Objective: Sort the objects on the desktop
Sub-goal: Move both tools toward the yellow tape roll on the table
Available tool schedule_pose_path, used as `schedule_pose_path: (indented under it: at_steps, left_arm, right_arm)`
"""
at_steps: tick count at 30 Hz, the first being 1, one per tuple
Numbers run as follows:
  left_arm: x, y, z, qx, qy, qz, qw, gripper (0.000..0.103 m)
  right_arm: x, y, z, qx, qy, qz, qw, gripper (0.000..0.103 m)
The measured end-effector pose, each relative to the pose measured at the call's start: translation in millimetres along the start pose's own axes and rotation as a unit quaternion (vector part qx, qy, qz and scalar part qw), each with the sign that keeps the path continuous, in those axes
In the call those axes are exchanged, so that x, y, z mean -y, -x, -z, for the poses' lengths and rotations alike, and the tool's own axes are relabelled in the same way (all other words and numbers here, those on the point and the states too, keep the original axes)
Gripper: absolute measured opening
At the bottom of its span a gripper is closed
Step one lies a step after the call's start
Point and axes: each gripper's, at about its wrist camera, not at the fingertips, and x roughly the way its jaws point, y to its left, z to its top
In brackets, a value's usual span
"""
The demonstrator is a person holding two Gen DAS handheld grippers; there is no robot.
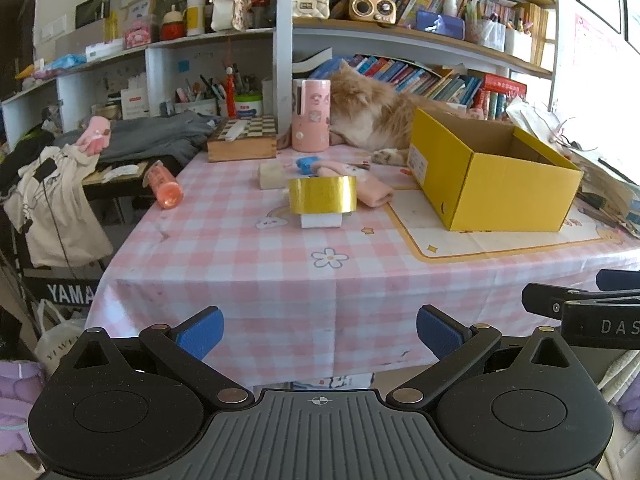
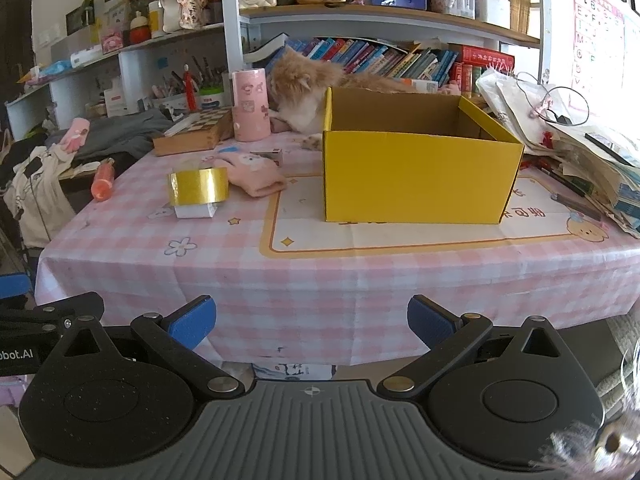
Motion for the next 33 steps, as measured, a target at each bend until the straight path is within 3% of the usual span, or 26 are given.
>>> schedule_pose_path:
  at_steps: [27,33]
  left_arm:
    - [-23,4,1,-0.017,0.024,0.016,0.9995,0.103]
    - [-32,4,5,-0.029,0.042,0.006,0.9987,0.103]
  right_arm:
    - [-17,-9,-7,-0.023,0.008,-0.018,1.0,0.1]
    - [-26,-14,-8,-0.034,0.023,-0.019,0.999,0.091]
